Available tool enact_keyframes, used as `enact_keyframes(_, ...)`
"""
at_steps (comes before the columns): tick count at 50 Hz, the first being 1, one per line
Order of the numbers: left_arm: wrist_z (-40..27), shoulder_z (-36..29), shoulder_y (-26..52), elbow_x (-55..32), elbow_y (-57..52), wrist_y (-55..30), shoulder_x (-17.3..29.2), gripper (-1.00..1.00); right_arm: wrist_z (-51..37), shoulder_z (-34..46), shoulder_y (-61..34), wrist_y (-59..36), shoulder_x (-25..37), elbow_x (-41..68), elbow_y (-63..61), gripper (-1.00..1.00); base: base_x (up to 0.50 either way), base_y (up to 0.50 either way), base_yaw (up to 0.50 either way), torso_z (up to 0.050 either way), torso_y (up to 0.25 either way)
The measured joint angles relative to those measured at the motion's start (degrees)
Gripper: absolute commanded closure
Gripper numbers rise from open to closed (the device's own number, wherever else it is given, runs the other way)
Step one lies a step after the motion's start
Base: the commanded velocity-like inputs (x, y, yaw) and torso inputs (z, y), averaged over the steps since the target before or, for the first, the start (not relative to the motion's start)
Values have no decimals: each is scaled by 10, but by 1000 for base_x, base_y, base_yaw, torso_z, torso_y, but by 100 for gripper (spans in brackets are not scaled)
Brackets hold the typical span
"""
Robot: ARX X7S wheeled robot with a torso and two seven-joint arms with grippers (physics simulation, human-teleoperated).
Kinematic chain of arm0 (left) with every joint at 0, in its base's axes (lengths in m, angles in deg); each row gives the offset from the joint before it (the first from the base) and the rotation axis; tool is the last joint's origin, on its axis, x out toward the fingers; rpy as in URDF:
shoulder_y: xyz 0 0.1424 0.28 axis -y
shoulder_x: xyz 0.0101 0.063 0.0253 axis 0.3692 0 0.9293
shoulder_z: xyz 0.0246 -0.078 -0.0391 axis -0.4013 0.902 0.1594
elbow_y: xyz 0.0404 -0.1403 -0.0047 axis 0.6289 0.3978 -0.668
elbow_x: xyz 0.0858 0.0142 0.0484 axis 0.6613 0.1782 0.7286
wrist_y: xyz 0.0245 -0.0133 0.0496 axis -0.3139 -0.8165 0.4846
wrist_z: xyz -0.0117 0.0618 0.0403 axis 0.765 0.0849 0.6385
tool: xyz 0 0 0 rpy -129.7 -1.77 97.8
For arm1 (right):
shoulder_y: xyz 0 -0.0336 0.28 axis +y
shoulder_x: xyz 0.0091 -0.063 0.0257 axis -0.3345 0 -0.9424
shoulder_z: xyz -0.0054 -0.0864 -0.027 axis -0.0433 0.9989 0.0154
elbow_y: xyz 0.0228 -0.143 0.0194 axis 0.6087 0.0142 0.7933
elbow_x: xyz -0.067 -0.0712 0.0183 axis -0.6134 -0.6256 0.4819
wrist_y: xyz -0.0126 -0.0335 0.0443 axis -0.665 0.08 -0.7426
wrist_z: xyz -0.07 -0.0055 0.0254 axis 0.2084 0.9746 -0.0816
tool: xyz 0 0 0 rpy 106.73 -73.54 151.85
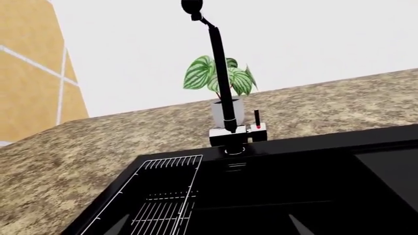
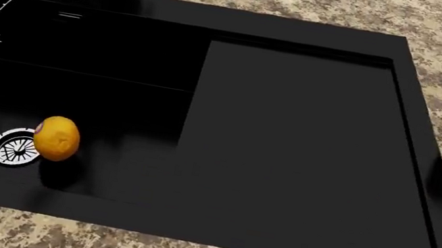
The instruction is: Pick the lime from the counter and place it in the sink
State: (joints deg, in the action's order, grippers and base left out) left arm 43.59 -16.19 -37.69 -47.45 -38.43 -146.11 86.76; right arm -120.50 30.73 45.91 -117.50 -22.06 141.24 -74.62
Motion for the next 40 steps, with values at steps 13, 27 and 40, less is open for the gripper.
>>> enact_keyframes(13,-2,-7,-3,3,11,11,2,-100,3,-73,97,-14,-18,8,0,-100,0,0,0,0,0)
enact_keyframes(27,-4,-14,-9,4,19,21,2,-100,6,-124,165,-19,-34,17,-12,-100,0,0,0,0,0)
enact_keyframes(40,-6,-20,-10,4,24,25,3,-100,22,-144,205,-26,-60,7,-18,-100,0,0,0,0,0)
